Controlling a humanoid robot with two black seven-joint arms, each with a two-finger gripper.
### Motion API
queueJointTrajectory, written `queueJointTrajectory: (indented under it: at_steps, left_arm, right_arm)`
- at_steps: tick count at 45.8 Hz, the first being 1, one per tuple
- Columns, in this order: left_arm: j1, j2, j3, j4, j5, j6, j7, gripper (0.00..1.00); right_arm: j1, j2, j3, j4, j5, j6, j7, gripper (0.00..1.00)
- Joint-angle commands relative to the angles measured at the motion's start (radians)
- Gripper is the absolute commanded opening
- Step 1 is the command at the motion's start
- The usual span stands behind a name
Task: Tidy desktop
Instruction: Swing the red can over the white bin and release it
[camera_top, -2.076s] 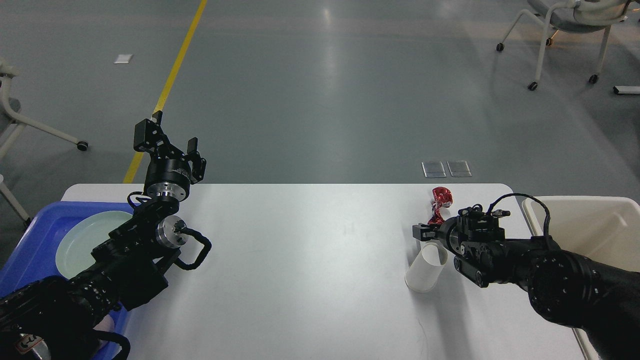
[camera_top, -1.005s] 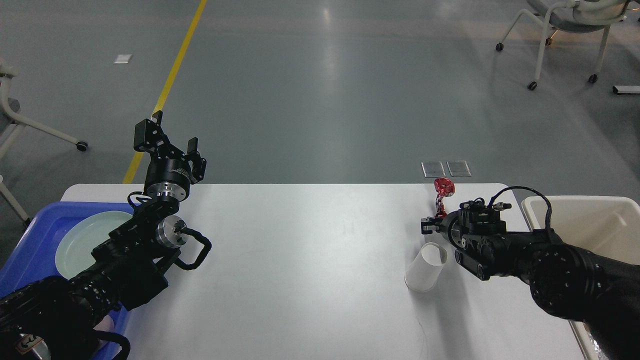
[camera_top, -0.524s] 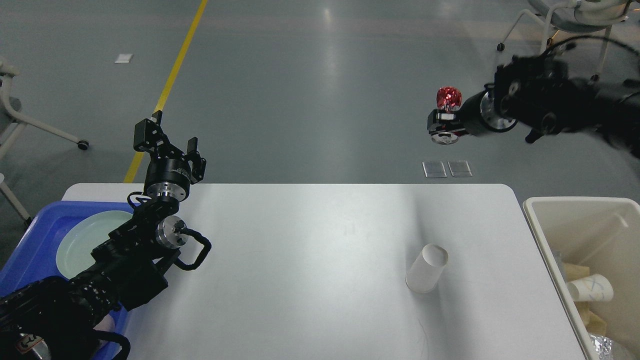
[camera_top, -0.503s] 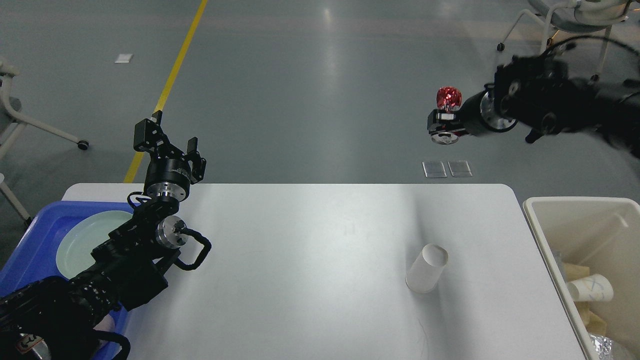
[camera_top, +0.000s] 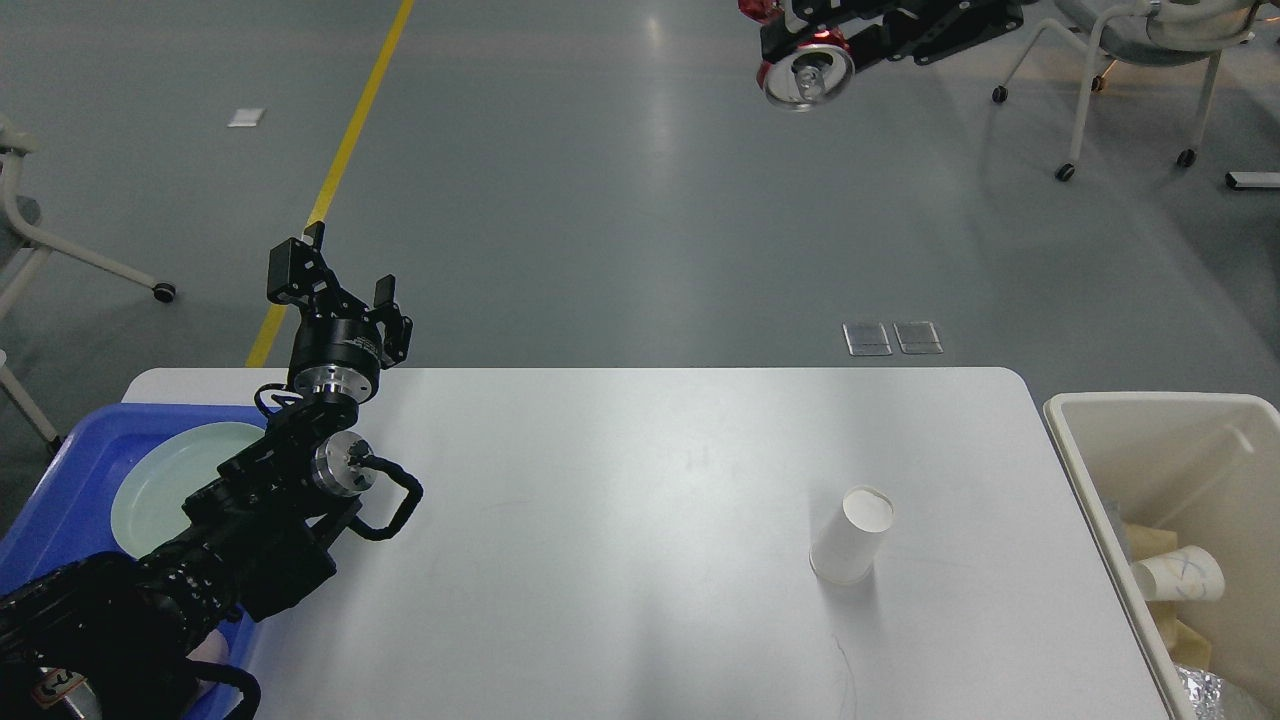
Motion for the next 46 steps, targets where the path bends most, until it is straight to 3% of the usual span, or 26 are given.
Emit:
queueJointTrajectory:
  at_steps: [1, 11, 27, 36, 46]
  left_arm:
    - [0.0, 0.0, 0.0, 0.0, 0.0, 0.0, 0.0, 1.0]
    - [0.0, 0.0, 0.0, 0.0, 0.0, 0.0, 0.0, 1.0]
    - [0.0, 0.0, 0.0, 0.0, 0.001, 0.0, 0.0, 1.0]
    - [0.0, 0.0, 0.0, 0.0, 0.001, 0.0, 0.0, 1.0]
    - [0.0, 0.0, 0.0, 0.0, 0.0, 0.0, 0.0, 1.0]
  right_arm:
    - [0.085, -0.003, 0.005, 0.033, 0.073, 0.0, 0.0, 0.33]
    - [0.041, -0.002, -0.044, 0.019, 0.045, 0.0, -0.013, 0.33]
    - [-0.434, -0.08, -0.117, -0.157, -0.366, 0.0, -0.011, 0.33]
    - [-0.664, -0.115, -0.145, -0.194, -0.458, -0.17, -0.013, 0.34]
    - [-0.894, -0.103, -0.329, -0.355, -0.459, -0.47, -0.009, 0.41]
